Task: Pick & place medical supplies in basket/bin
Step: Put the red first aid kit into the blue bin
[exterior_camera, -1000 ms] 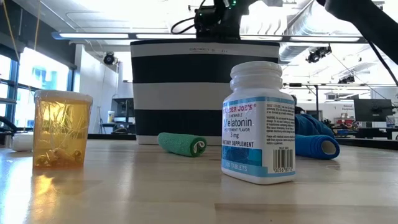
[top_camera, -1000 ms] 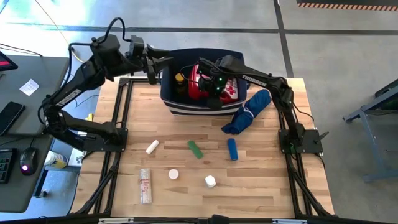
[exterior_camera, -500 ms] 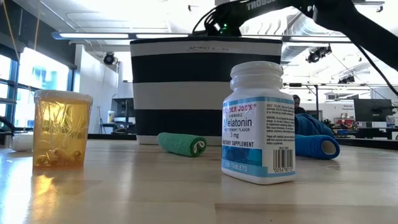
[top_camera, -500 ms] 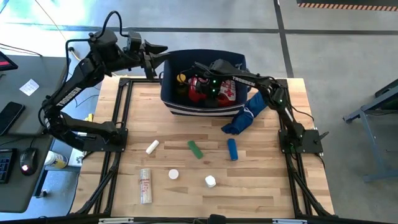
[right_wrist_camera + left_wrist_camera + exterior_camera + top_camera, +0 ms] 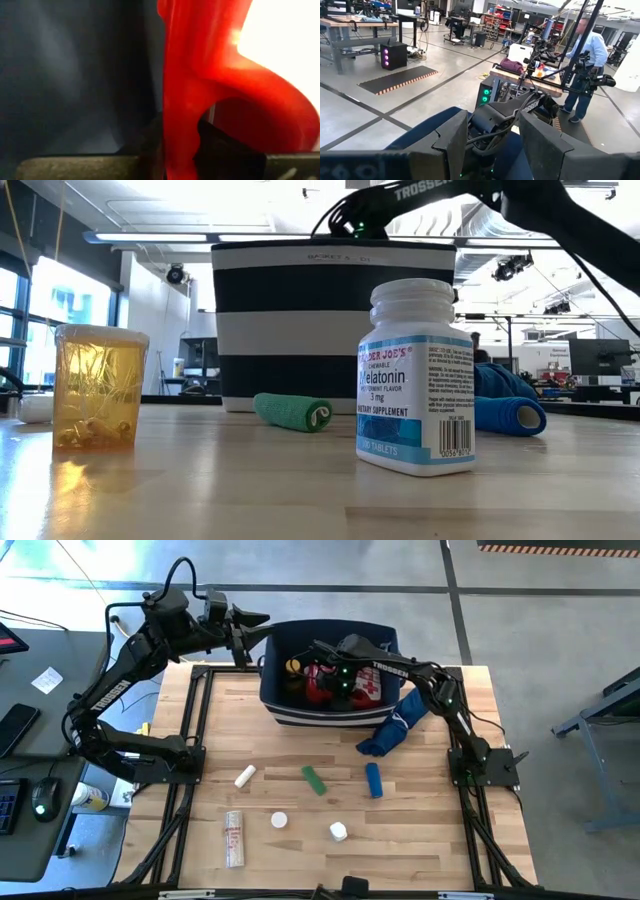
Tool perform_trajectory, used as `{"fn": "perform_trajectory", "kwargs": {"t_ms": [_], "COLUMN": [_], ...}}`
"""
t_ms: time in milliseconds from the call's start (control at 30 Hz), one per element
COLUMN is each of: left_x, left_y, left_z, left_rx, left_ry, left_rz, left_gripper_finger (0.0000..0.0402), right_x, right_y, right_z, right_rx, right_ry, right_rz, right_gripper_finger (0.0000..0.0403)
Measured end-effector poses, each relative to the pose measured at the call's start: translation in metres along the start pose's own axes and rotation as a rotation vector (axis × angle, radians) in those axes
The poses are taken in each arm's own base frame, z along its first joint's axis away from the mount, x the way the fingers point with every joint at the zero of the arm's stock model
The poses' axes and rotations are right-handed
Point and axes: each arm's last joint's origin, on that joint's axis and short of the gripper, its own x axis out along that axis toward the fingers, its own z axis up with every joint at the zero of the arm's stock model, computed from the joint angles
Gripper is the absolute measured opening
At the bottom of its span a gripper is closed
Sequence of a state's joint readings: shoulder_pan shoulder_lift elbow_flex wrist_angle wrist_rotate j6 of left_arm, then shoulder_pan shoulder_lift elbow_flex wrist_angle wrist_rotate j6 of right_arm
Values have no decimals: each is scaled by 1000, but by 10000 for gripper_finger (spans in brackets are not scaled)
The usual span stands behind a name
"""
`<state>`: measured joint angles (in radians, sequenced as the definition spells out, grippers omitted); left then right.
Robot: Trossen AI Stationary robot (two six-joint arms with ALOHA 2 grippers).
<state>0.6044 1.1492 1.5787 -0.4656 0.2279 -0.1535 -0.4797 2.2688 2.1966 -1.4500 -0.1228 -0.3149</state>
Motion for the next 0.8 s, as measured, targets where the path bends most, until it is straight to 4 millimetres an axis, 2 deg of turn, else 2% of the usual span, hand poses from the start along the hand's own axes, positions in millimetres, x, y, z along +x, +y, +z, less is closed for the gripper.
{"fn": "perform_trajectory", "kwargs": {"t_ms": [200, 400, 633, 800], "left_x": [0, 0, 0, 0], "left_y": [0, 0, 0, 0], "left_z": [0, 0, 0, 0], "left_rx": [0, 0, 0, 0], "left_ry": [0, 0, 0, 0], "left_rz": [0, 0, 0, 0], "left_gripper_finger": [209, 209, 209, 209], "right_x": [-3, -17, -59, -87], "right_y": [-1, 0, -3, -6], "right_z": [-2, -6, -18, -9], "right_rx": [4, 5, 14, 110], "right_ry": [7, -26, -152, -435], "right_rz": [-6, -29, -120, -118], "right_gripper_finger": [101, 142, 176, 174]}}
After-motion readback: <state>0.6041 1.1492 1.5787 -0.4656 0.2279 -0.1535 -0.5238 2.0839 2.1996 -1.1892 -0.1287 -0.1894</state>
